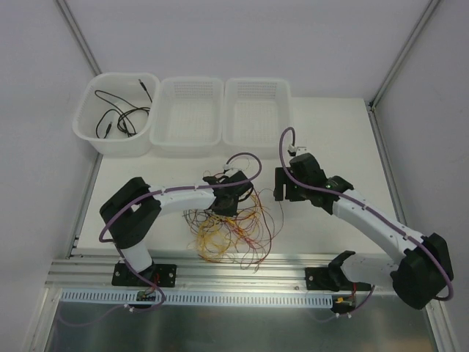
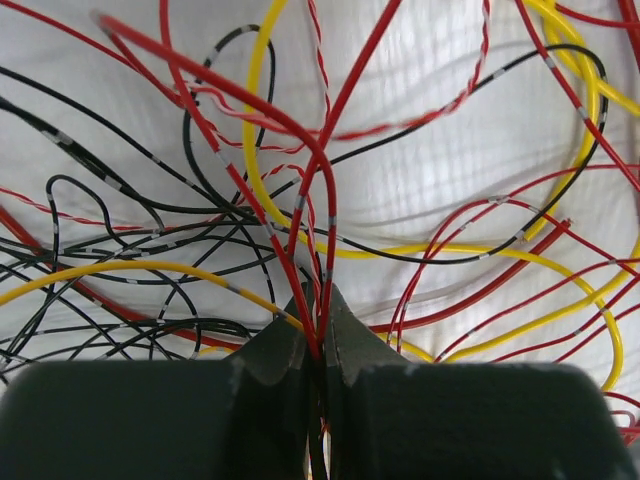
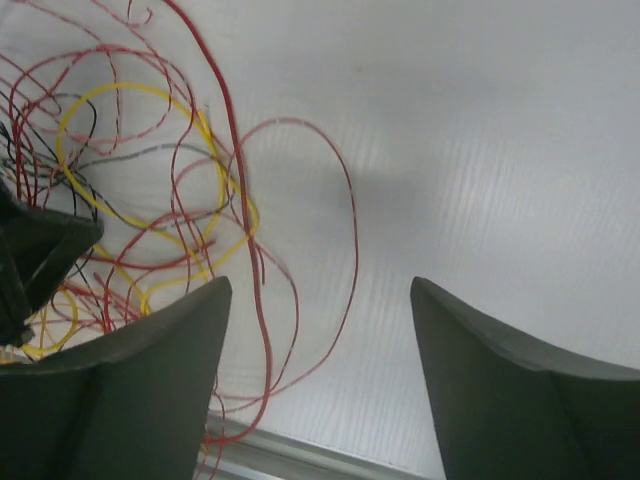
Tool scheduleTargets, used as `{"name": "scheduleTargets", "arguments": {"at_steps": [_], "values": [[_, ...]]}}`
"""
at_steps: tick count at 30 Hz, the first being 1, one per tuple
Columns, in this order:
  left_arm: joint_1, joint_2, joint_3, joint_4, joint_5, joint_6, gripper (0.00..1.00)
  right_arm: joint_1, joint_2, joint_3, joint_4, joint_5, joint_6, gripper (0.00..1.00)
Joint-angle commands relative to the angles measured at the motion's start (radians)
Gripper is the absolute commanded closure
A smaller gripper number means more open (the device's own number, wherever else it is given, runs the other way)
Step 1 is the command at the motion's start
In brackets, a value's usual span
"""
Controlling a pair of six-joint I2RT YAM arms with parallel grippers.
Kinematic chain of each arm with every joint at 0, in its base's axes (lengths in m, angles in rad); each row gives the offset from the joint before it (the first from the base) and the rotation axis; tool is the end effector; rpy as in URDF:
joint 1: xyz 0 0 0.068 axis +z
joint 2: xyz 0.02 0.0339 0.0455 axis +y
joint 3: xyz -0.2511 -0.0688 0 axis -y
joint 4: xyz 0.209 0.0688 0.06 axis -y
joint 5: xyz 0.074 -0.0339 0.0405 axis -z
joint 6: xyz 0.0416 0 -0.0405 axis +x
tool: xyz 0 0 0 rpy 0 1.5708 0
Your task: Untangle the cables
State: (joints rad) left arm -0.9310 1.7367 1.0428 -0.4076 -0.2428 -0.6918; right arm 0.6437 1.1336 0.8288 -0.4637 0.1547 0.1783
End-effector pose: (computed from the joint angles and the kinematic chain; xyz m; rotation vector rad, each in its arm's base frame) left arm 0.1944 -0.2445 0.1716 0.2382 2.6267 -0.2356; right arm 0.1749 0.1232 0.2555 -0.4644 2.2927 0.2301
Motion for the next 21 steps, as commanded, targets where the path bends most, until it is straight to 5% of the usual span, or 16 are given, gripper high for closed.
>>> {"name": "scheduleTargets", "arguments": {"at_steps": [1, 5, 12, 21], "values": [[-0.023, -0.095, -0.067, -0.03, 0.016, 0.098, 1.0, -0.029, 0.113, 0.079, 0.112, -0.142, -0.051, 0.27], [-0.035, -0.126, -0.098, -0.014, 0.022, 0.112, 1.0, -0.029, 0.241, 0.131, 0.152, -0.26, -0.092, 0.48], [-0.038, -0.177, -0.159, 0.064, 0.039, 0.086, 1.0, -0.019, 0.435, 0.24, 0.191, -0.369, -0.204, 0.53], [-0.037, -0.246, -0.236, 0.173, 0.036, 0.057, 1.0, 0.057, 0.612, 0.349, 0.172, -0.29, -0.25, 0.59]]}}
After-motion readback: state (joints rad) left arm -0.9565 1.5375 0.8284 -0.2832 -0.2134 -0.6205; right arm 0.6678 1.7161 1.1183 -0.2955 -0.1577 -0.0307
